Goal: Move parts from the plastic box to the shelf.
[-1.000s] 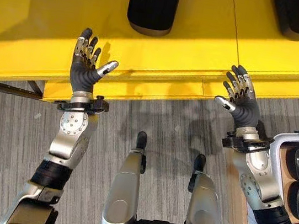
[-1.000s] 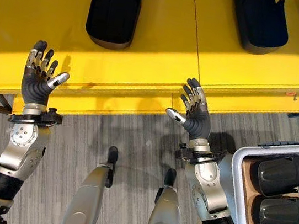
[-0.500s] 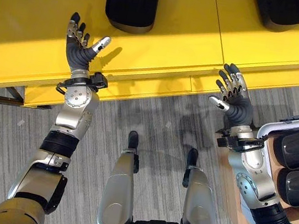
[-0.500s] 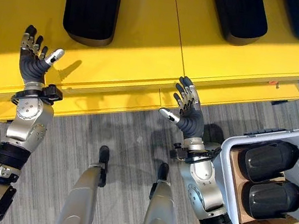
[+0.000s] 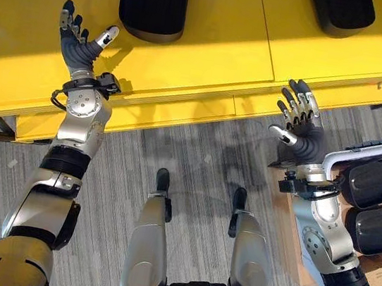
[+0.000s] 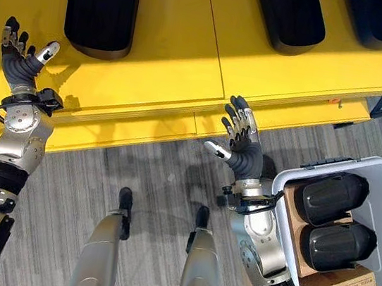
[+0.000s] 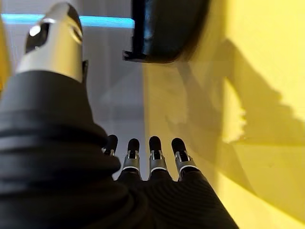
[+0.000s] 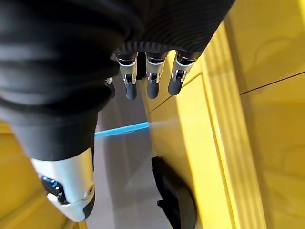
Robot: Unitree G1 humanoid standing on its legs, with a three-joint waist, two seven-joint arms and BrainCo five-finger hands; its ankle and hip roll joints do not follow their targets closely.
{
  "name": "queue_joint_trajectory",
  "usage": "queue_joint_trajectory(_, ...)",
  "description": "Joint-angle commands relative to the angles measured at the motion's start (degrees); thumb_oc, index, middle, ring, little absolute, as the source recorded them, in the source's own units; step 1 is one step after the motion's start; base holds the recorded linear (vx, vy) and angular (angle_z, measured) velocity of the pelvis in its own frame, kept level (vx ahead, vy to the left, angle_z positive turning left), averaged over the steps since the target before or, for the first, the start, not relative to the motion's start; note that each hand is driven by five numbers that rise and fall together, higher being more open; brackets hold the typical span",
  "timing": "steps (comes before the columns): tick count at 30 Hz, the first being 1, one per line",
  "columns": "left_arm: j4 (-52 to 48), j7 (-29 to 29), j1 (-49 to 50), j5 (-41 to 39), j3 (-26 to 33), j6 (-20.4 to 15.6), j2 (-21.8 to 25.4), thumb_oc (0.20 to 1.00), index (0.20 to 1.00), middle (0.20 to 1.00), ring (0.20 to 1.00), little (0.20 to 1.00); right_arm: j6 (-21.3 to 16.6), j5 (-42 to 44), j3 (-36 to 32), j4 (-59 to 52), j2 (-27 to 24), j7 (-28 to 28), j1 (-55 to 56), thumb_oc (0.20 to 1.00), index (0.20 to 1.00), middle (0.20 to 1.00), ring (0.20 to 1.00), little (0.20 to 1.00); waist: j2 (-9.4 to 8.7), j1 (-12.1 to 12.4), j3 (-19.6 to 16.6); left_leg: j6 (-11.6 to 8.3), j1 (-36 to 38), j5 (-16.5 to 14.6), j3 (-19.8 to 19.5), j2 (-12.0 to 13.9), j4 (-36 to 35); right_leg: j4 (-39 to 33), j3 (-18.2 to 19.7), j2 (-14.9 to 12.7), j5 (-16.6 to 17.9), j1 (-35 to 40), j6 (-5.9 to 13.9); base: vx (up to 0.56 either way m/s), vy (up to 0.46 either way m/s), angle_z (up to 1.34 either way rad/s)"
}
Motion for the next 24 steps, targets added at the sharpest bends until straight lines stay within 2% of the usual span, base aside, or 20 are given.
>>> queue_joint_trajectory(1,3.3,-0.9,-4.2,-1.6,-0.8,-1.9,3.9,1.0,1.0,1.0,1.0,1.0,-4.6,1.9,-2.6,-5.7,-1.7,0.9,1.8,1.0,1.0,1.0,1.0,1.0,-0.34,-0.5,-3.5,-1.77,-1.4,-0.5,0.2,2.6,2.5,2.0,-1.6,-0.6,-2.3,2.2,-0.97,0.04,0.023,-0.01)
queue_joint_trajectory(14,16.8,-3.2,-12.3,-5.2,-2.6,0.5,6.0,1.0,1.0,1.0,1.0,1.0,-5.0,3.2,-2.8,-7.0,-3.0,2.0,4.2,1.0,1.0,1.0,1.0,1.0,-1.52,-2.0,-3.2,-1.54,-2.4,-1.4,0.8,3.0,3.4,1.0,-0.7,-0.3,-1.8,1.5,-0.43,0.01,0.008,-0.01)
queue_joint_trajectory(24,24.3,-4.2,-17.1,-3.9,-4.3,2.6,9.0,1.0,1.0,1.0,1.0,1.0,-5.3,3.6,-3.4,-7.2,-3.6,2.3,5.9,1.0,1.0,1.0,1.0,1.0,-2.17,-2.8,-3.6,-1.06,-3.4,-2.4,1.4,3.4,4.4,0.4,0.2,-0.1,-1.1,0.6,-0.08,0.01,0.016,-0.01)
